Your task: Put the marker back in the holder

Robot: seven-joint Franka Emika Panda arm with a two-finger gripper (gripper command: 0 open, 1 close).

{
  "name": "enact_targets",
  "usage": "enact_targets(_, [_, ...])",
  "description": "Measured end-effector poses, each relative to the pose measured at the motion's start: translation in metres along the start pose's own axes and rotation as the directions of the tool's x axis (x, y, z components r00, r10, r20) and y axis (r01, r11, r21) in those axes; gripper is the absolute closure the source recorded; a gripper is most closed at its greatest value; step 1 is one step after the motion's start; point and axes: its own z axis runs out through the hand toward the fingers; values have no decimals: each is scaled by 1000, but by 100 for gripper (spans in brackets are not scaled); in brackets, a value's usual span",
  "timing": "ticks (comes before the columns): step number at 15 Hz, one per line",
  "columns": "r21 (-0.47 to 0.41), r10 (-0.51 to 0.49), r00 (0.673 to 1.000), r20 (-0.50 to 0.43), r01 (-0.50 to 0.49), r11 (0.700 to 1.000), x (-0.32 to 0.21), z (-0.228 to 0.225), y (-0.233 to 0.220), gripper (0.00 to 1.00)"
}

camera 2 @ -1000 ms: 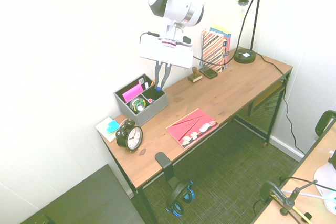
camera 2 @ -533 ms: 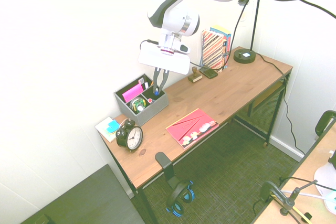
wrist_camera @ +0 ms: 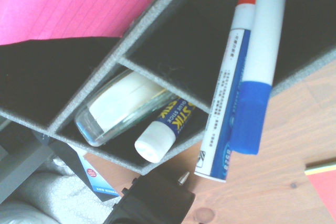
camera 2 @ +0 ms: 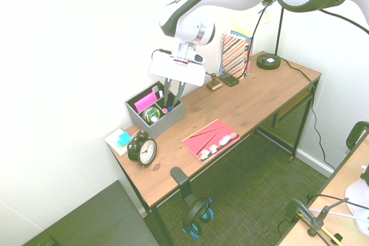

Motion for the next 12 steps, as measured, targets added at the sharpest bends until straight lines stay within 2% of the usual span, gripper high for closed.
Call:
enact_targets(2, [-15, -49, 998, -27, 49, 999, -8, -8, 3, 0])
enact_targets(4, [-58, -117, 985, -127, 111, 992, -33, -25, 23, 0])
enact_targets(6, [-112, -185, 956, -229, 163, 980, -58, -43, 54, 0])
enact_targets(9, [-190, -275, 885, -375, 217, 957, -78, -74, 107, 0])
enact_targets(12, [-241, -355, 788, -504, 266, 933, -89, -99, 161, 0])
